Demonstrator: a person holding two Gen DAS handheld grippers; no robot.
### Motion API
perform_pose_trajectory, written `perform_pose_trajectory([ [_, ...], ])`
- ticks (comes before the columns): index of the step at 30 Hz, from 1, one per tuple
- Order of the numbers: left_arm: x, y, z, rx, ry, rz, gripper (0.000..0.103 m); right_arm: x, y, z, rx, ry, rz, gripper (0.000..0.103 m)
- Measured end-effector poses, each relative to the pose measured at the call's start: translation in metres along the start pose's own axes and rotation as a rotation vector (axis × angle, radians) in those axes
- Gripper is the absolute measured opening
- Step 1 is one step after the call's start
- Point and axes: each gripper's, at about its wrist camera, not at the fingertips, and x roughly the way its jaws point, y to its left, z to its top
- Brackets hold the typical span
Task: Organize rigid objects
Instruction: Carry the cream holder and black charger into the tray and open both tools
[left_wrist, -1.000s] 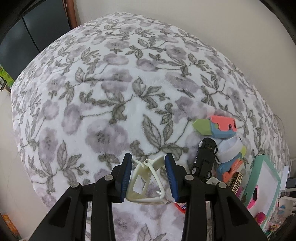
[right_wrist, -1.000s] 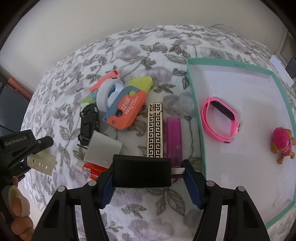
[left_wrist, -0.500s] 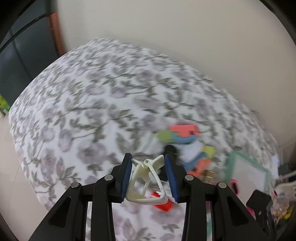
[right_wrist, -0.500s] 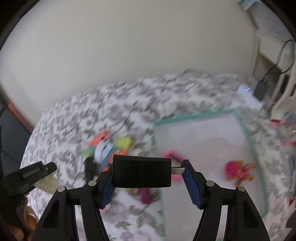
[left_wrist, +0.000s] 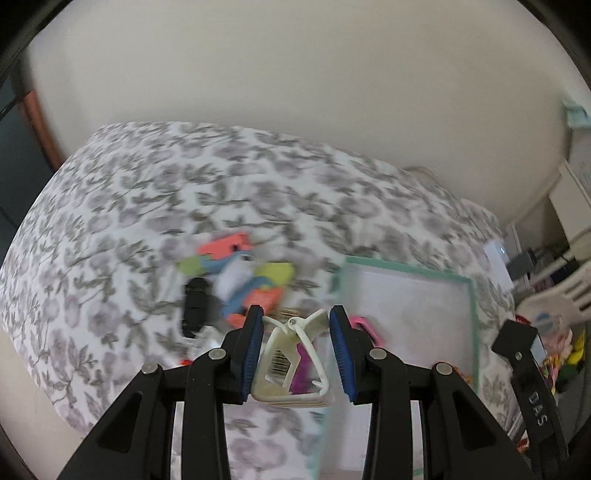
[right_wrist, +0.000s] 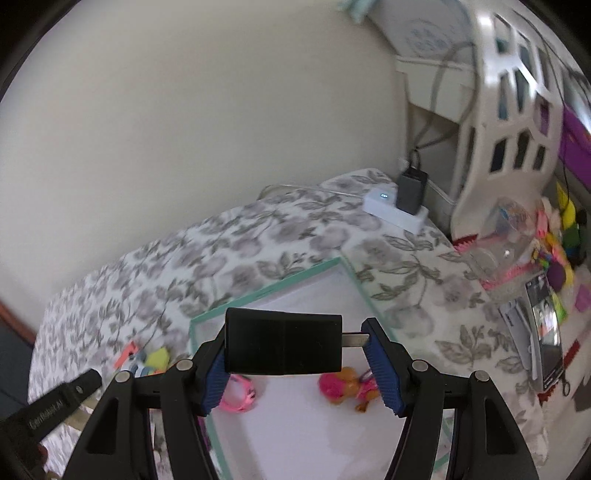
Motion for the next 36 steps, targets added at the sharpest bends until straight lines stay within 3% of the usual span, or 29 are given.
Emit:
perform_pose_trajectory([
  [3,0.012,-0.025,-0.005,0.031,0.033,-0.034,0.038,0.012,-0.01,0.002,0.025,0.018,-0.002,0.069],
  [9,0.052,-0.051,-0.012,0.064,0.089,-0.031,0.038,0.044,-0.02,0.001,0.013,0.057,-0.035,0.069],
  [19,0.087,-0.086,-0.004,0.13,0.053,-0.062,0.038,0.094,-0.027,-0.009,0.008,0.163,-0.076,0.069],
  [36,0.136,-0.097,-0.01,0.143,0.112,-0.062,0.038,0.138,-0.036,-0.023,-0.006,0.265,-0.126,0.069],
])
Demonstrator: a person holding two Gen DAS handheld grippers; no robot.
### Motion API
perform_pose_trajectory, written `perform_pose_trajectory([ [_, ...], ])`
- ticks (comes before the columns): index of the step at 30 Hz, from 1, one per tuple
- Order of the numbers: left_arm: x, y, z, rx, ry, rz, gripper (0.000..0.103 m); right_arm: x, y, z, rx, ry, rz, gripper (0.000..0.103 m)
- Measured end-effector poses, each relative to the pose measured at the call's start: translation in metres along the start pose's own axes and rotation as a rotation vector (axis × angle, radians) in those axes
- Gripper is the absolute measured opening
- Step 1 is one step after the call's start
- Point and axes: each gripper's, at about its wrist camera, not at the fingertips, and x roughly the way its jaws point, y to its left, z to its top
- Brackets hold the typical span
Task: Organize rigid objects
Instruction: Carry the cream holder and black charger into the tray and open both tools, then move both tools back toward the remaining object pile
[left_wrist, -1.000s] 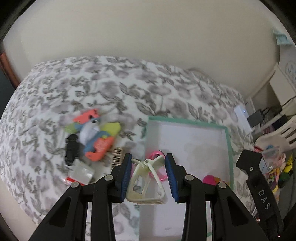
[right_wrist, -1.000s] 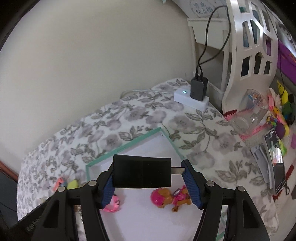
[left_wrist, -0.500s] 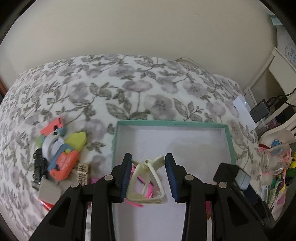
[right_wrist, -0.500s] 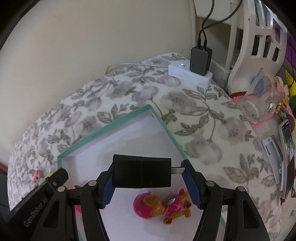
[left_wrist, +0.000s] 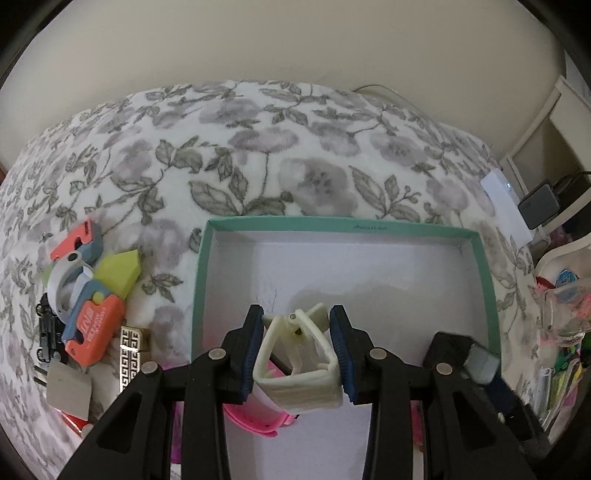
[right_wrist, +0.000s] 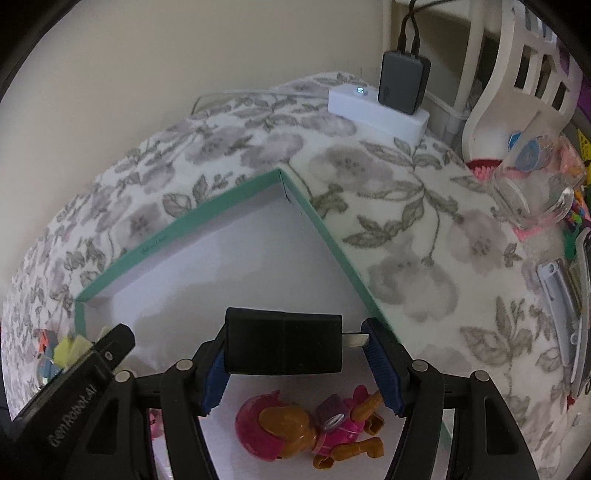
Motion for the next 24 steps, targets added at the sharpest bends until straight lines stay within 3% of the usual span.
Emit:
perform_pose_trajectory([
  [15,-0.016,0.014,0.011,-0.02,-0.002,-0.036,0.039,-0.002,-0.001,0.002,0.004,0.017,0.009,0.072],
  [24,-0.06,0.021,0.025,-0.01,-0.076,-0.026,0.061,-0.043,0.006,0.015,-0.022,-0.065,0.025,0.082],
])
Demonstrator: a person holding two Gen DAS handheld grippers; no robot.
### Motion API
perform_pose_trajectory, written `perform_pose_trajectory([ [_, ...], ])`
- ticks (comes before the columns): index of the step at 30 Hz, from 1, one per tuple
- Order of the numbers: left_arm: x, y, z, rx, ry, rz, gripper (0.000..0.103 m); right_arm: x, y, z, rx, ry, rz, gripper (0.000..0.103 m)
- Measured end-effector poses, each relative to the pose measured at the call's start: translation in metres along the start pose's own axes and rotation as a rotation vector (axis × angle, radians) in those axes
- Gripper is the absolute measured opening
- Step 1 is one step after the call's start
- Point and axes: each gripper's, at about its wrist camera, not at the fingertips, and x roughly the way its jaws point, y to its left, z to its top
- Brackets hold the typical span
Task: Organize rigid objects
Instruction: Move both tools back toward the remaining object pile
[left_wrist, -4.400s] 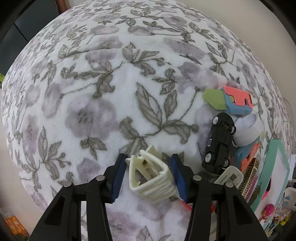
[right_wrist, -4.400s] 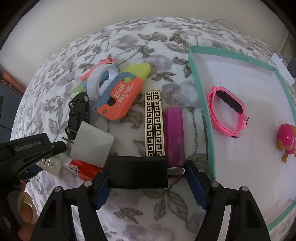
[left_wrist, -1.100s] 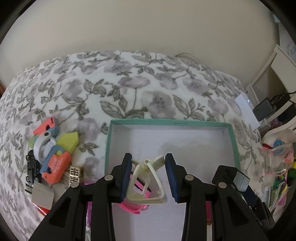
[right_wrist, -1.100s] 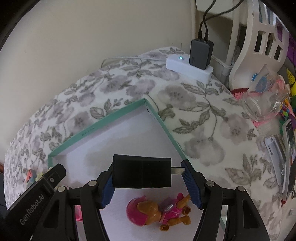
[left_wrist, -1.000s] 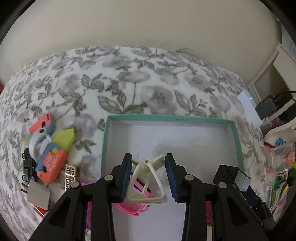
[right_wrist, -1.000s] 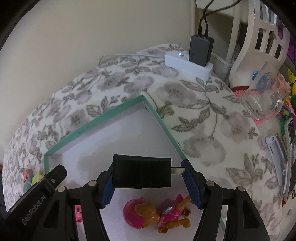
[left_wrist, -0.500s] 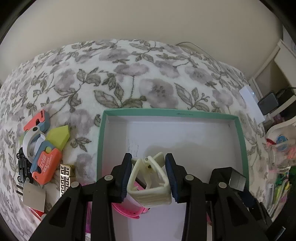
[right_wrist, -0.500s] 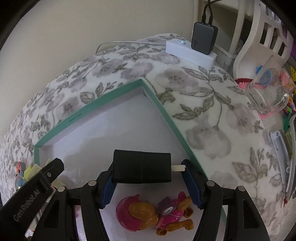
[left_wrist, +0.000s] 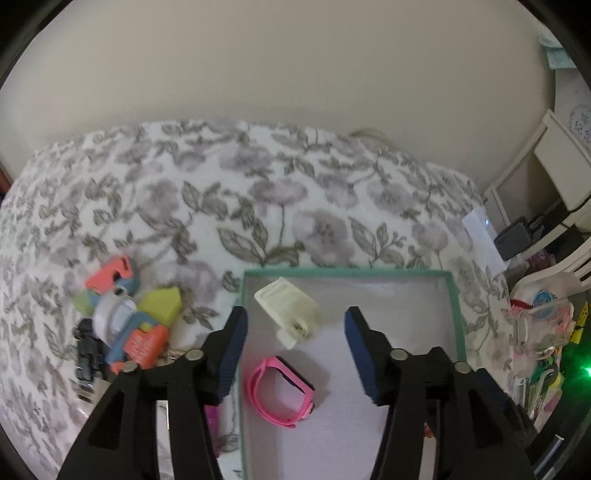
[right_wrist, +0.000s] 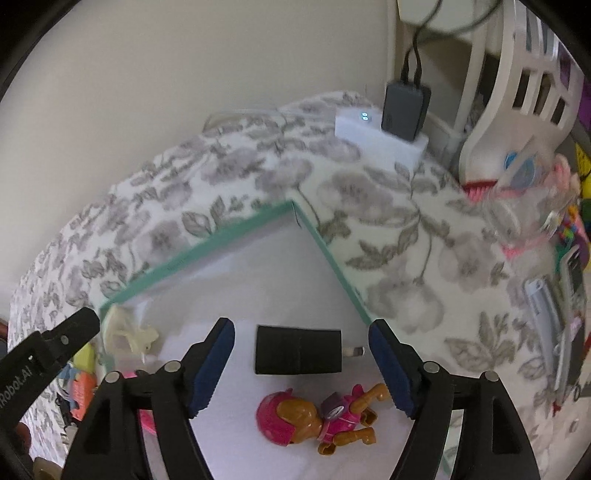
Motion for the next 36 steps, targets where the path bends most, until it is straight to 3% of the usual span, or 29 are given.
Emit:
perform_pose_trajectory([
  [5,-0.02,0.009,0.007,-0.005,-0.038,0.031,0.067,-0.027,0.007,0.009,-0.016,-0.065,0.008,0.085],
  [9,-0.029,0.02,0.009,-0.017,-0.051,0.062,0.079,-0.044,0.009,0.014,-0.02,-0.112,0.012,0.09],
  [12,-0.03,0.028,0.009,-0.022,-0.048,0.081,0.084,-0.052,0.011,0.015,-0.022,-0.136,0.015,0.099],
  [21,-0.026,0.052,0.007,-0.048,-0.027,0.162,0.095,-0.054,0.018,0.012,-0.038,-0.143,0.015,0.103],
  [36,-0.026,0.095,-0.003,-0.174,0.013,0.179,0.097,-0.053,0.042,0.001,-0.093,-0.122,0.026,0.103],
])
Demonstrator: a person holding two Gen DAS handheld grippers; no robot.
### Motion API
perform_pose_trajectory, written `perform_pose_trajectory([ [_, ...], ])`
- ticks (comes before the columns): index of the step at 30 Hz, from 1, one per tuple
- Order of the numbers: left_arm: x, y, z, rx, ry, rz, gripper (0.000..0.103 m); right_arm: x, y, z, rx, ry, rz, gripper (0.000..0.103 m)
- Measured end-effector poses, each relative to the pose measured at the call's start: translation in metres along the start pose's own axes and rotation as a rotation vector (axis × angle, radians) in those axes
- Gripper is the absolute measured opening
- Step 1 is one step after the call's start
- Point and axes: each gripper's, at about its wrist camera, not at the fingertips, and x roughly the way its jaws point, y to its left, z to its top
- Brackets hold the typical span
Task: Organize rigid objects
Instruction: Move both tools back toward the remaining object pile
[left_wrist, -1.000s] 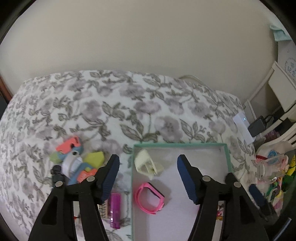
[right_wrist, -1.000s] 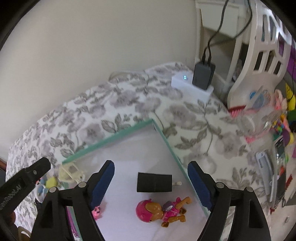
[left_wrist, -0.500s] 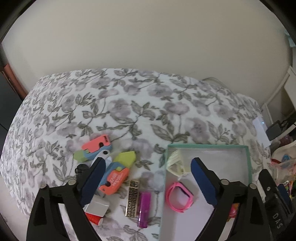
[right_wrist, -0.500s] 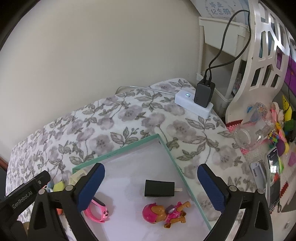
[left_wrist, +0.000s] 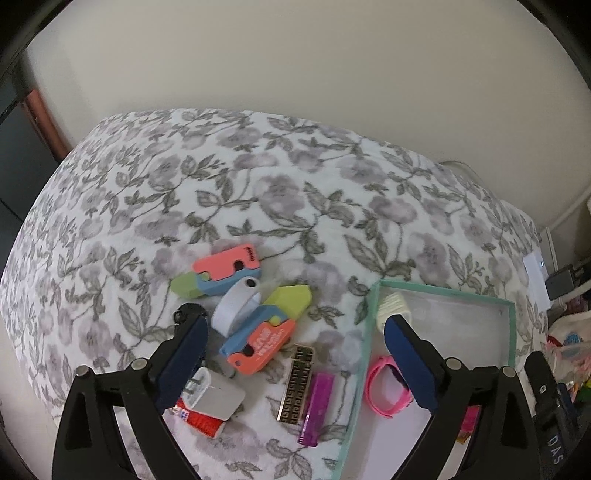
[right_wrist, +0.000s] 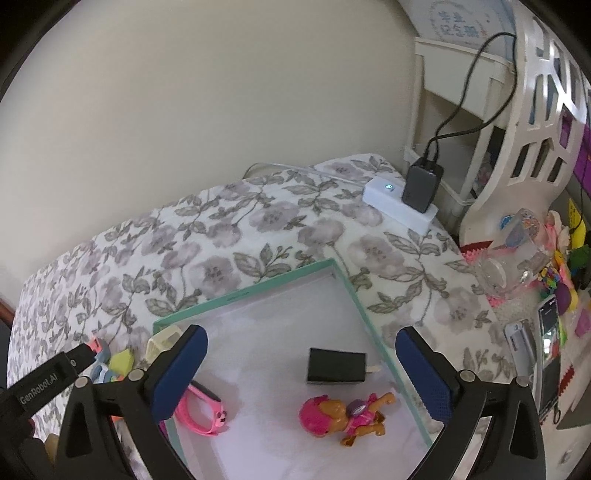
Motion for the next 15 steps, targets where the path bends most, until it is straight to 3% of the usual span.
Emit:
perform_pose_trajectory([
  [15,-0.027,0.085,-0.011,-0.131,-0.039,0.143,0.097,-0.025,0.102,-0.041,-0.235,0.009,0.129,0.103],
])
